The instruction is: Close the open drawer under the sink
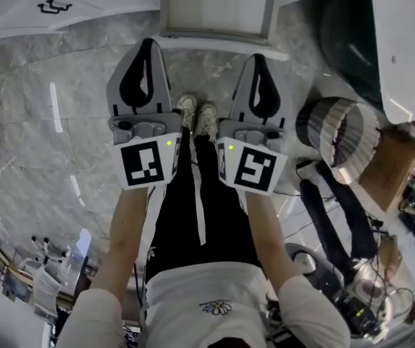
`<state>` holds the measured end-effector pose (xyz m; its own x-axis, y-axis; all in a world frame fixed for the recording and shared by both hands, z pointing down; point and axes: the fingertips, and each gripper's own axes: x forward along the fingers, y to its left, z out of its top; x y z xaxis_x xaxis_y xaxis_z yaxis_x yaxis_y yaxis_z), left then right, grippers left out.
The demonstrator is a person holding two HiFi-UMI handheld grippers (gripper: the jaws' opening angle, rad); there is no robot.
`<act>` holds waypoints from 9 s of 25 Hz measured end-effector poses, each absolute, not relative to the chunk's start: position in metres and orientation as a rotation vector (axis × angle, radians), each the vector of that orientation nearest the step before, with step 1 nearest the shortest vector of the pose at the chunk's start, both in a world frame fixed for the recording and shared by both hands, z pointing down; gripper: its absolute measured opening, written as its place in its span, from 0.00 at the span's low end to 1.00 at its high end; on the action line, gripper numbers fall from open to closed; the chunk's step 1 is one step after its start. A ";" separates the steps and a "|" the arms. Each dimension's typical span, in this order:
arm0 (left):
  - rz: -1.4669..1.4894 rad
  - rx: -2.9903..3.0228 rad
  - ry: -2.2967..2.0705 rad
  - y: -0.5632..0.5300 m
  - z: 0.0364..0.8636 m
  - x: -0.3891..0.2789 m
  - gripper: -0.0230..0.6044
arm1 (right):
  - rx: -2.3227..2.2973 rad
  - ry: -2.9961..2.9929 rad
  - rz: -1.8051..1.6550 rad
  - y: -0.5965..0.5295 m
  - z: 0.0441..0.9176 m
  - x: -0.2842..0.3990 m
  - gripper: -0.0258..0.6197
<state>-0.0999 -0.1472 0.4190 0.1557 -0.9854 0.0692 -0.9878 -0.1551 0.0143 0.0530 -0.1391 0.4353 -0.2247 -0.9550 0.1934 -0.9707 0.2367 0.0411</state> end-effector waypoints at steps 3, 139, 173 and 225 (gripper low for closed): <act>0.095 2.348 -1.992 -0.144 0.424 -0.098 0.07 | 1.825 -2.315 0.193 -0.134 0.447 0.054 0.09; 0.245 2.241 -1.968 -0.203 0.503 -0.157 0.07 | 1.650 -2.109 0.387 -0.308 0.601 -0.012 0.26; 0.232 2.247 -1.994 -0.184 0.493 -0.153 0.07 | 1.685 -2.115 0.380 -0.309 0.602 -0.012 0.26; -0.162 2.357 -2.209 -0.097 0.126 -0.104 0.07 | 1.830 -2.527 0.241 -0.152 0.167 0.041 0.14</act>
